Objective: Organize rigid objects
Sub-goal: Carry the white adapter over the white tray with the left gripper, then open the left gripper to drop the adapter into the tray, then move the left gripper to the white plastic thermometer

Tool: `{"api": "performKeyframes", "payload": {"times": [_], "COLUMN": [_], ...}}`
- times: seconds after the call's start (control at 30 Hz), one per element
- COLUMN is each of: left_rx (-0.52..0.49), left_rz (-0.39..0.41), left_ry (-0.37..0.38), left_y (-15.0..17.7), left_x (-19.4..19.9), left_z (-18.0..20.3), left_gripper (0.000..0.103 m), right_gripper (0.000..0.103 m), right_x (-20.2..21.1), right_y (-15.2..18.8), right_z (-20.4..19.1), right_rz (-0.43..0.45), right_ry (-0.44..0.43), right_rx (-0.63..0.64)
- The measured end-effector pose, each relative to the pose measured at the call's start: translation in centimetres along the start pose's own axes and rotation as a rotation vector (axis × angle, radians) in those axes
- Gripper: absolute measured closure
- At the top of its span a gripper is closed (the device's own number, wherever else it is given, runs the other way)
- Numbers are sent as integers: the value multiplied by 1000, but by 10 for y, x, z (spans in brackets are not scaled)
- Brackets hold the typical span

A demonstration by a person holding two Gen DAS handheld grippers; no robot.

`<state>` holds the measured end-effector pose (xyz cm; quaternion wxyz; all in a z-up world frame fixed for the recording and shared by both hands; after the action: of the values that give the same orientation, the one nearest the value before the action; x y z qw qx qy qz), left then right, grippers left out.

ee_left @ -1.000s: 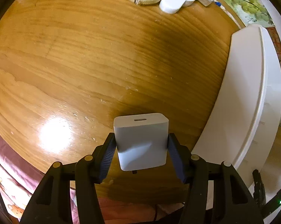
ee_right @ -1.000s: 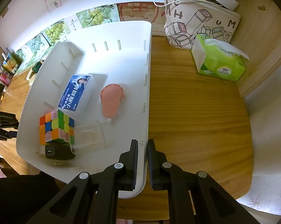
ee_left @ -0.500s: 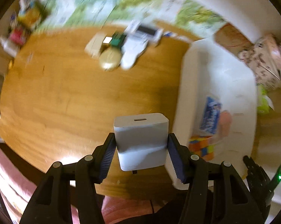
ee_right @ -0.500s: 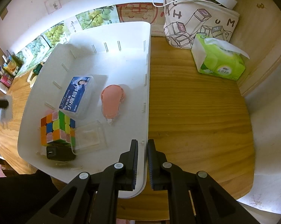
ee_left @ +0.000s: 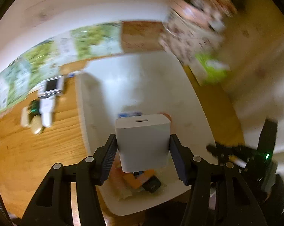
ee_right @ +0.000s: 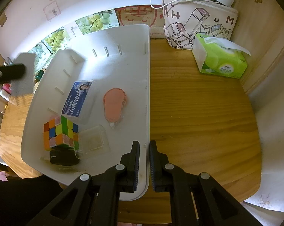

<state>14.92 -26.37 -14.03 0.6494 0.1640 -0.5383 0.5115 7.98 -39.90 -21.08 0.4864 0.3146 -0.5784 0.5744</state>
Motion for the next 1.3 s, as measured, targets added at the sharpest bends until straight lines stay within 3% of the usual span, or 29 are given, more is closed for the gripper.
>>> {"api": "performKeyframes", "payload": {"times": [0.1, 0.2, 0.33, 0.43, 0.67, 0.87, 1.03, 1.3], "left_rx": [-83, -110, -127, -86, 132, 232, 306, 335], "left_rz": [-55, -53, 120, 228, 185, 155, 109, 31], "left_ry": [-7, -18, -11, -17, -89, -188, -153, -130], "left_y": [7, 11, -2, -6, 10, 31, 33, 11], "left_x": [-16, -16, 17, 40, 45, 52, 44, 9], "left_z": [16, 19, 11, -16, -109, -182, -228, -256], "left_gripper": [43, 42, 23, 21, 21, 21, 21, 21], "right_gripper": [91, 91, 91, 91, 91, 91, 91, 91], "right_x": [0, 0, 0, -1, -2, -1, -2, -2], "right_y": [0, 0, 0, 0, -1, -1, -1, -2], "right_z": [-1, 0, -1, -2, -3, -3, -2, -2], "right_rz": [-3, -4, -7, -12, -19, -21, -24, -35], "right_ry": [3, 6, 12, 25, 64, 95, 110, 153], "right_rx": [-2, -9, -11, -8, -16, -37, -59, -97]}}
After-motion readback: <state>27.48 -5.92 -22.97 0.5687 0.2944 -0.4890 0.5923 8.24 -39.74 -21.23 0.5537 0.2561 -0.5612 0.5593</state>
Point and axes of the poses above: each gripper's, at about its wrist camera, not at the fingertips, and x roughly against the way its jaws point, z to its right, y to its underside, the point moved 7 cm from there along -x, roughly the way its jaws point, and after that the axes turned 13 degrees about y, right-handed, at the moved point
